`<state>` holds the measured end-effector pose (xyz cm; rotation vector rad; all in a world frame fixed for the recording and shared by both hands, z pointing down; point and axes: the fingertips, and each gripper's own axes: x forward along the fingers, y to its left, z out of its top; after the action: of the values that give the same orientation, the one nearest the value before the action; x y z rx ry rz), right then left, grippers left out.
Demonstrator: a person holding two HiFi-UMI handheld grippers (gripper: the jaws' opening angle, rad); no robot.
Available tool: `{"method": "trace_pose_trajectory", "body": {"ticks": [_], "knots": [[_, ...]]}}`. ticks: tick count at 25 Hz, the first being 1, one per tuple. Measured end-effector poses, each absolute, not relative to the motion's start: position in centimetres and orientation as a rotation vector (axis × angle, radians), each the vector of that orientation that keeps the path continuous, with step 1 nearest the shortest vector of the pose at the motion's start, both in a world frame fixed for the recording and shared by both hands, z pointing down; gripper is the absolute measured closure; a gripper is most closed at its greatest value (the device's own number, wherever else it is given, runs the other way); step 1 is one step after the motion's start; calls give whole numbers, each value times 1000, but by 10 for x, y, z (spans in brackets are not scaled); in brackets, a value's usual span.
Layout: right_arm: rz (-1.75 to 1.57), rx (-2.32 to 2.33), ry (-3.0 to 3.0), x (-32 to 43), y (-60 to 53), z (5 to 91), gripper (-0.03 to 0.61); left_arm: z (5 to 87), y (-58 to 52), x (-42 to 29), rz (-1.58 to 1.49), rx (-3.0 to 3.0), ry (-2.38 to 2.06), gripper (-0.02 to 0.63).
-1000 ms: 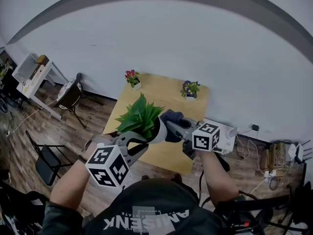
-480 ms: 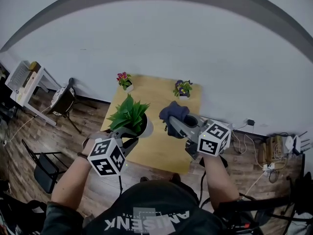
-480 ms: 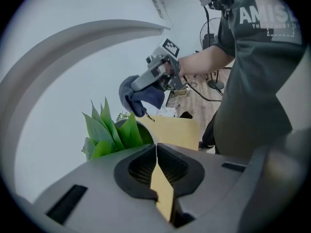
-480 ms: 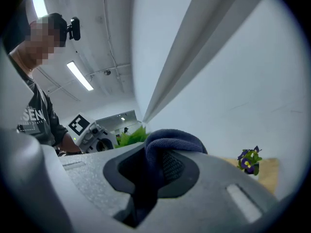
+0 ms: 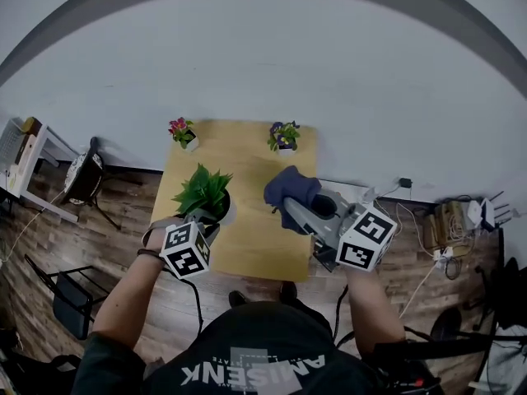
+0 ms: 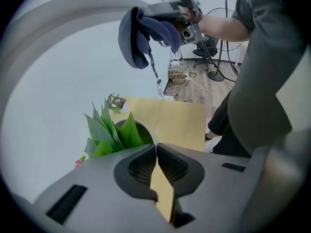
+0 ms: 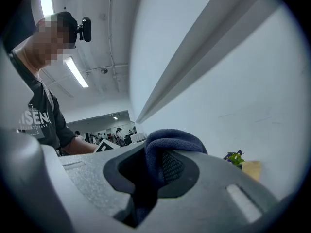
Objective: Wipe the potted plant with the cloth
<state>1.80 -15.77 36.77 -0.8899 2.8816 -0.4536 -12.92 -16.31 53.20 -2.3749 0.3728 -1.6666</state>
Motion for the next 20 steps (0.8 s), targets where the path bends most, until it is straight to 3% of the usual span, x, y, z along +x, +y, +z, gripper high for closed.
{"method": "trace_pose_trajectory", "body": {"ticks": [20], "knots": [[-587,-1140,2766,76,-134,415,528,642,-197,-98,-1840,-2360,367,600]]}}
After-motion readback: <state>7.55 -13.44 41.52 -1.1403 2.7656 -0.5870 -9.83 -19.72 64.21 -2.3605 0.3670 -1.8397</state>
